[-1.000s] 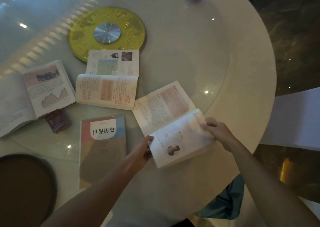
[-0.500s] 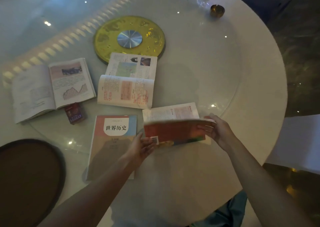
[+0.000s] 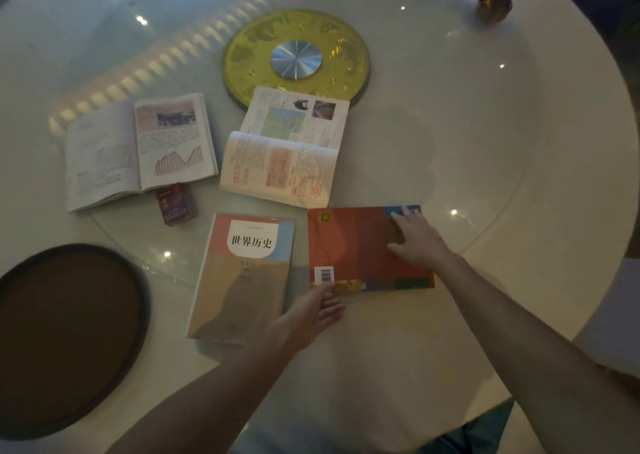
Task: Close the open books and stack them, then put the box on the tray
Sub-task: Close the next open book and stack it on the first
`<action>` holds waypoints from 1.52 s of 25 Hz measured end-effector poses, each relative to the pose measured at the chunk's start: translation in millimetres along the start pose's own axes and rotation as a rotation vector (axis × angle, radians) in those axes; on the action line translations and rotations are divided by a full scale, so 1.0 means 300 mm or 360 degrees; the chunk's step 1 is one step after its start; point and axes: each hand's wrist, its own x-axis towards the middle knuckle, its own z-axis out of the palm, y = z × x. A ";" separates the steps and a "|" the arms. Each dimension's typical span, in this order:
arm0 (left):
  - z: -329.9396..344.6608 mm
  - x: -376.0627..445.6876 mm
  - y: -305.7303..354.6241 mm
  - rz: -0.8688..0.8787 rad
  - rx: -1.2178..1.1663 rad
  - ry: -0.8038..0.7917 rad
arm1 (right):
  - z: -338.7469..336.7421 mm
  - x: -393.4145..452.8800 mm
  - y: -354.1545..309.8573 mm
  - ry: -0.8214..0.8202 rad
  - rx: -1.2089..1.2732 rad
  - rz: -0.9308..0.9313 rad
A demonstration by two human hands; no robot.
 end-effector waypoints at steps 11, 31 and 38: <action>0.026 -0.001 -0.046 0.0051 -0.0035 -0.0101 | 0.168 -0.260 0.013 0.0120 0.0253 0.0119; -0.038 -0.118 0.027 0.0303 0.0025 -0.0408 | 0.261 -0.612 -0.182 0.0725 0.2031 0.0702; -0.019 -0.271 0.188 0.0653 0.0273 -0.0477 | 0.112 -0.678 -0.245 0.0398 0.1582 0.0119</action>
